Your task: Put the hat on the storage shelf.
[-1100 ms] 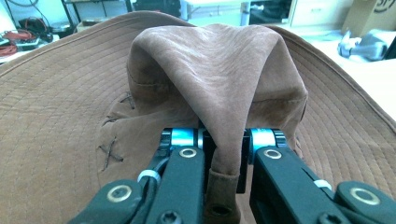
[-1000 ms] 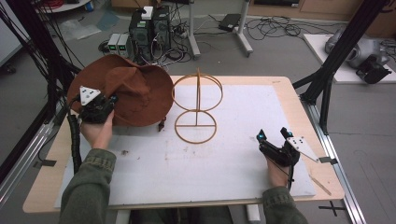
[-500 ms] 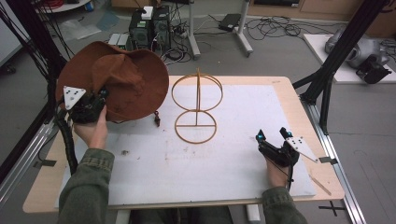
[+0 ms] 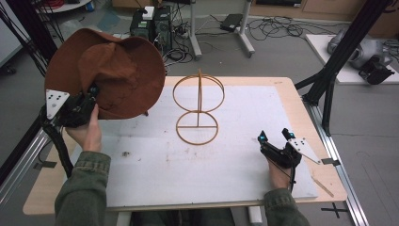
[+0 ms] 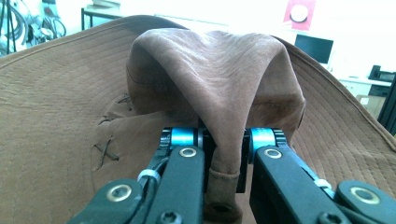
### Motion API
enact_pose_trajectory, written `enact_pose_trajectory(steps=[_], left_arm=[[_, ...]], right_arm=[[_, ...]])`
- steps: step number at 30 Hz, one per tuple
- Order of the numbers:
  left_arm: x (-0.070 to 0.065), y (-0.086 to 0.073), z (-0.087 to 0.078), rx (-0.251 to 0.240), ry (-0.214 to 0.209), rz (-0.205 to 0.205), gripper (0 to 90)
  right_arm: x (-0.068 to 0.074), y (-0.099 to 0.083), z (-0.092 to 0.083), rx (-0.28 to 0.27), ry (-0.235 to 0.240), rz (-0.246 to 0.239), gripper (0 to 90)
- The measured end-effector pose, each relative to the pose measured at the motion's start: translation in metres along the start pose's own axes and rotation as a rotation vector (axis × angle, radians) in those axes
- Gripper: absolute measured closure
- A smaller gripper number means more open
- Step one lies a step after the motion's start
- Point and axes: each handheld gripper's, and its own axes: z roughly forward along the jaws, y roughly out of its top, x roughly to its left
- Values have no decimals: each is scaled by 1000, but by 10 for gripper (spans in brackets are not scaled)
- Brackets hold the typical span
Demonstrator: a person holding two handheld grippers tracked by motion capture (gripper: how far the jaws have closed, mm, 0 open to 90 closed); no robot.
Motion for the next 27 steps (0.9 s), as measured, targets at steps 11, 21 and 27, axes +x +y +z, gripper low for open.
enact_pose_trajectory(steps=[11,21,27], left_arm=[[-7,7,-5,-73,-85,-24,875],[-25,18,4,-104,-152,-29,875],[-29,22,7,-109,-176,-26,875]], right_arm=[[0,0,1,0,4,6,97],[0,0,0,2,11,20,97],[0,0,0,0,14,17,97]])
